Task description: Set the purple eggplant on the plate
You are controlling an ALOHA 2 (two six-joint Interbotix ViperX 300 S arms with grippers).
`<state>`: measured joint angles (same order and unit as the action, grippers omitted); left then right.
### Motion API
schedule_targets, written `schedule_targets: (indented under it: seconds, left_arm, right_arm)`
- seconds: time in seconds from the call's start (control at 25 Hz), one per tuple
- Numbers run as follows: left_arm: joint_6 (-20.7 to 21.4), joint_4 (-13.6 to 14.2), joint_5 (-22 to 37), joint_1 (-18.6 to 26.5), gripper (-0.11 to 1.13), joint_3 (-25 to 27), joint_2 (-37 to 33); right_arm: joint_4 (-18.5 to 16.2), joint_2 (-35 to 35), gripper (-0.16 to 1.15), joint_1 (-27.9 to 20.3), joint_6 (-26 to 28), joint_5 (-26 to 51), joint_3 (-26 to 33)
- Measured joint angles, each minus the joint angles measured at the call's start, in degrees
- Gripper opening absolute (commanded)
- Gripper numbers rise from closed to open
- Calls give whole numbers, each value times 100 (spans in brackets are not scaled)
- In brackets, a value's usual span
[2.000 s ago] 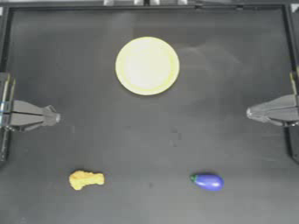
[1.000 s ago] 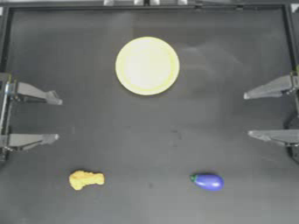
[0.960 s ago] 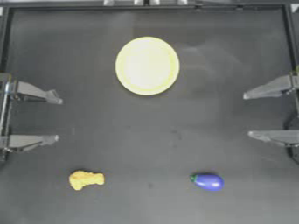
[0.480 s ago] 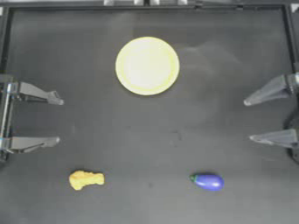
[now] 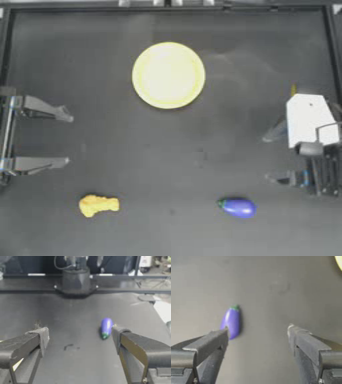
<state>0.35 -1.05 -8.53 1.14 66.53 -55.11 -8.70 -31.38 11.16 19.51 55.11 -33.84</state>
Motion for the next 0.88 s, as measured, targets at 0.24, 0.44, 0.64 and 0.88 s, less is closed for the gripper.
schedule_targets:
  seconds: [0.24, 0.44, 0.64, 0.88]
  left_arm:
    - [0, 0, 70, 18, 103, 0, -9]
    - [0, 9, 70, 44, 103, 0, 0]
    - [0, 9, 70, 44, 103, 0, 0]
    - [0, 0, 70, 44, 103, 0, 0]
  right_arm:
    - [-105, 580, 98, 396, 563, 123, 79]
    - [26, 1169, 98, 571, 879, 123, 185]
    - [44, 1661, 98, 712, 1107, 132, 246]
    - [44, 2171, 98, 853, 1441, 26, 255]
